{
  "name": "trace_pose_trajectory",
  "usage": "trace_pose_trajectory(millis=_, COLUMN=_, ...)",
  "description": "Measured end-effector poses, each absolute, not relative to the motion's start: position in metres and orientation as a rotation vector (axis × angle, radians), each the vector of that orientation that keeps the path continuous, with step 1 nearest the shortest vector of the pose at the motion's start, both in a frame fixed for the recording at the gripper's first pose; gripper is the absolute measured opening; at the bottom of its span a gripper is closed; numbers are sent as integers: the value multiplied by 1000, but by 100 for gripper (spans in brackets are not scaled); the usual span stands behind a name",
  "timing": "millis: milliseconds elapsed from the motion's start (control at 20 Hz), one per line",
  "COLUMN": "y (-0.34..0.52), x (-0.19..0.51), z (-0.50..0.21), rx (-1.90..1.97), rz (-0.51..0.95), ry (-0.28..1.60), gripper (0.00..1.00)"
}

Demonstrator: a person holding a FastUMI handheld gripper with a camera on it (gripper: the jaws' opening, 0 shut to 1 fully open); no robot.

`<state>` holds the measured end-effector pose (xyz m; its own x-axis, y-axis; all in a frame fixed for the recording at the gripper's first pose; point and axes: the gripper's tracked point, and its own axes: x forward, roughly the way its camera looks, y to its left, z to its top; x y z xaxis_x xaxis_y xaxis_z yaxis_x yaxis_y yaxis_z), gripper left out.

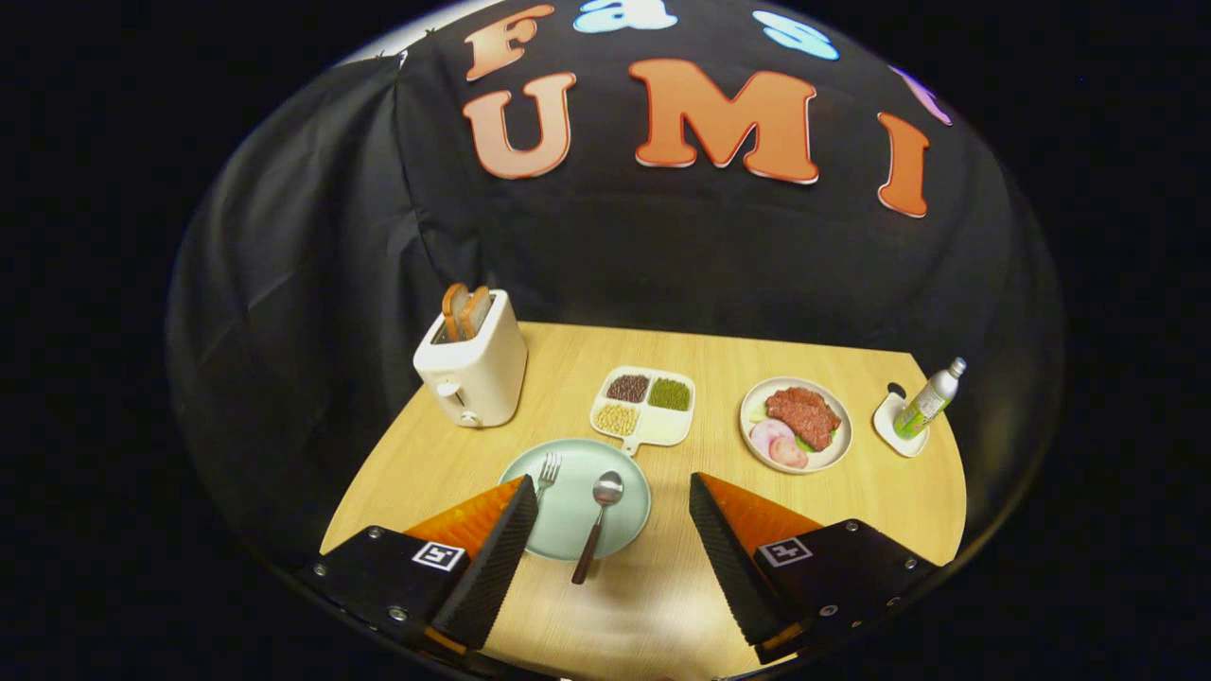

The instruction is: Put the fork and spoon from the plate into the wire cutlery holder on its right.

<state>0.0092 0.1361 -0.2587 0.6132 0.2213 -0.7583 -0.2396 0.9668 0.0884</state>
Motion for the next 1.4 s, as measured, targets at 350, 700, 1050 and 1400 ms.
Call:
trace_pose_trajectory(millis=350, y=163, x=-2, z=-364, rx=2, rz=325, ry=1239, gripper=74)
trace_pose_trajectory(millis=700, y=166, x=1, z=-430, rx=-12, rz=265, ry=1433, gripper=61)
trace_pose_trajectory(millis=1050, y=170, x=-7, z=-463, rx=-44, rz=222, ry=1539, gripper=34)
trace_pose_trajectory(millis=1400, y=175, x=-8, z=-469, rx=19, rz=189, ry=1563, gripper=9)
